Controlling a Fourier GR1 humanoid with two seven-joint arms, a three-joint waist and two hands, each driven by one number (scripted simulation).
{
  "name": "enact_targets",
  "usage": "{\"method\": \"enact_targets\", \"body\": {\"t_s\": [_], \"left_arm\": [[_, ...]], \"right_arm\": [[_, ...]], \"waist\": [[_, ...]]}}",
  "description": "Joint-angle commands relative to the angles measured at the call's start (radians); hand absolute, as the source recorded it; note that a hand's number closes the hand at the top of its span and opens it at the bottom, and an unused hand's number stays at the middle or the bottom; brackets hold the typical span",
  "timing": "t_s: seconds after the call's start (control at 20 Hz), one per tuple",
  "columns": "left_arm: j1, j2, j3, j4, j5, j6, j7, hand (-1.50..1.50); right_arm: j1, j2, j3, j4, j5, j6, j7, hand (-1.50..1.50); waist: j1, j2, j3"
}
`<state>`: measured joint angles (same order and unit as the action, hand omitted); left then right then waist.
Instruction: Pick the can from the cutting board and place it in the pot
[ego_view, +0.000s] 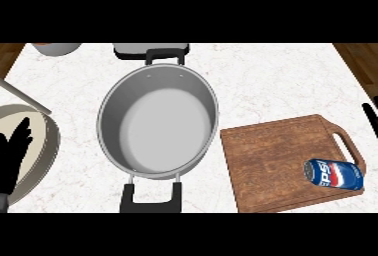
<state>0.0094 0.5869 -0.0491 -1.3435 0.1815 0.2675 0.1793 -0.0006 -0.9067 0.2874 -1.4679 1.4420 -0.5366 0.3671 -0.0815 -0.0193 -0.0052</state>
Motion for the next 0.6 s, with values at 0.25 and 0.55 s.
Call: {"method": "enact_targets", "body": {"t_s": [0.25, 0.55], "left_arm": [[-0.003, 0.001, -0.011, -0.007, -0.010, 0.009, 0.044, 0.00], [-0.046, -0.014, -0.035, -0.028, -0.023, 0.014, 0.072, 0.00]], "right_arm": [[0.067, 0.214, 0.033, 0.065, 0.380, 0.365, 0.421, -1.50], [0.097, 0.509, 0.147, 0.107, 0.606, 0.684, 0.758, -1.50]], "waist": [[0.002, 0.009, 0.001], [0.046, 0.020, 0.005]]}}
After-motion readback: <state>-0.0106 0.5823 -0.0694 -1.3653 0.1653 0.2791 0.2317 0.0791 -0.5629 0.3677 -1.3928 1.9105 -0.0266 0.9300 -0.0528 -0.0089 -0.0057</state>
